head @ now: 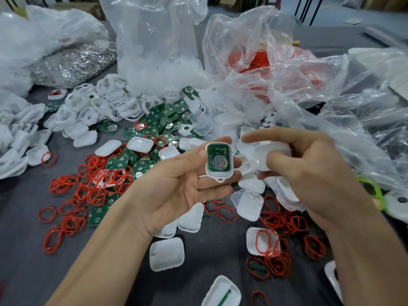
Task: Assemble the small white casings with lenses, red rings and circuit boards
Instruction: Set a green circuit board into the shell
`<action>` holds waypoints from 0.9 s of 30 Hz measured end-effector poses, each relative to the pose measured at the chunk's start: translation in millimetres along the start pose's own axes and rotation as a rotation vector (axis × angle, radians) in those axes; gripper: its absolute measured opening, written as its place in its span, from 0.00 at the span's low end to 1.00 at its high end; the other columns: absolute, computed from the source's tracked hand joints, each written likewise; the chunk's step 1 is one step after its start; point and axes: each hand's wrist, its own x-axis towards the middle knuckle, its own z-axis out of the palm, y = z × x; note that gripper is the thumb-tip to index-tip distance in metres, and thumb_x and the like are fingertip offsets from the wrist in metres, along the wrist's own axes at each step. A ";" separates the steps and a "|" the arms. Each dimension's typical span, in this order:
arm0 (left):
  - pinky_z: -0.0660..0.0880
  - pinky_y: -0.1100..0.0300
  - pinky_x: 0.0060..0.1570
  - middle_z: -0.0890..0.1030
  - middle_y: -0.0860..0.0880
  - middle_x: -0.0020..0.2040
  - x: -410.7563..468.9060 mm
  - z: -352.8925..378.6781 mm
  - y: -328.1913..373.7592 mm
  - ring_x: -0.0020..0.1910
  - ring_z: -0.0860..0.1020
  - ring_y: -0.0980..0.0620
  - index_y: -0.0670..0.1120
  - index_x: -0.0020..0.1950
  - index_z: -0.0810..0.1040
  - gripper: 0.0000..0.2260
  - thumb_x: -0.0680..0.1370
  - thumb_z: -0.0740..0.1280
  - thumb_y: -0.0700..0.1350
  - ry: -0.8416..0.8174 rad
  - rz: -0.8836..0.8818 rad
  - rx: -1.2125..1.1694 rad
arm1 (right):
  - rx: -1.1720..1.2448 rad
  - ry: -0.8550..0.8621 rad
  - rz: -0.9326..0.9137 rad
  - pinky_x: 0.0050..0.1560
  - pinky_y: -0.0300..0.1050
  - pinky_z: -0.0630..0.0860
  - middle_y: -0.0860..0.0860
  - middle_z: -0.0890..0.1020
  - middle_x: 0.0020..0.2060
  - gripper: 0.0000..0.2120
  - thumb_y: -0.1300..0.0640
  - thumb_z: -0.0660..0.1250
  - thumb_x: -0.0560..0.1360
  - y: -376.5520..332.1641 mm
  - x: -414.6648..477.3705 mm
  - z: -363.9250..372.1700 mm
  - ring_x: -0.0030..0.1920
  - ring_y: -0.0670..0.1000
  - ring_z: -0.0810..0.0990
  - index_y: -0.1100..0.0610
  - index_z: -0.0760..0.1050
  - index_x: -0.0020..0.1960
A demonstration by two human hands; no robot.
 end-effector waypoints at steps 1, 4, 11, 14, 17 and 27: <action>0.84 0.53 0.47 0.84 0.40 0.61 -0.2 0.0 0.0 0.55 0.86 0.43 0.49 0.65 0.83 0.19 0.75 0.70 0.48 0.001 0.001 0.001 | -0.009 -0.014 -0.056 0.26 0.42 0.71 0.66 0.76 0.33 0.24 0.64 0.63 0.69 -5.3 -3.1 -0.5 0.26 0.52 0.75 0.39 0.86 0.51; 0.84 0.53 0.48 0.84 0.39 0.60 -1.0 -1.4 -1.2 0.55 0.86 0.44 0.46 0.64 0.84 0.16 0.78 0.67 0.48 -0.014 0.008 0.001 | -0.104 -0.109 -0.194 0.23 0.39 0.59 0.50 0.71 0.25 0.28 0.63 0.61 0.68 -14.3 -10.3 3.7 0.22 0.54 0.62 0.36 0.85 0.54; 0.83 0.52 0.55 0.85 0.42 0.59 -1.8 -3.0 -1.3 0.56 0.85 0.46 0.51 0.65 0.84 0.17 0.77 0.67 0.50 -0.058 0.019 0.019 | -0.382 -0.141 -0.211 0.29 0.28 0.67 0.31 0.81 0.38 0.29 0.65 0.63 0.67 -16.0 -12.6 20.4 0.27 0.47 0.75 0.36 0.84 0.57; 0.83 0.54 0.51 0.85 0.42 0.59 -1.7 -2.1 -1.2 0.56 0.86 0.46 0.51 0.64 0.84 0.14 0.79 0.68 0.48 -0.064 0.023 0.023 | -0.389 -0.139 -0.201 0.29 0.30 0.69 0.35 0.82 0.38 0.29 0.62 0.62 0.68 -15.4 -12.4 20.0 0.26 0.49 0.75 0.34 0.83 0.58; 0.84 0.55 0.49 0.86 0.42 0.58 -1.0 -1.2 -0.9 0.55 0.86 0.47 0.51 0.63 0.85 0.14 0.78 0.70 0.47 -0.045 0.025 0.024 | -0.396 -0.133 -0.204 0.28 0.30 0.69 0.38 0.84 0.39 0.30 0.62 0.61 0.67 -14.4 -12.5 20.6 0.25 0.48 0.74 0.34 0.83 0.58; 0.84 0.55 0.49 0.86 0.41 0.57 -1.2 1.8 -0.7 0.52 0.87 0.46 0.48 0.61 0.86 0.14 0.79 0.65 0.48 0.002 0.021 0.002 | -0.332 -0.114 -0.235 0.26 0.33 0.70 0.39 0.82 0.34 0.29 0.63 0.62 0.67 -13.5 -10.4 19.6 0.25 0.44 0.73 0.35 0.83 0.59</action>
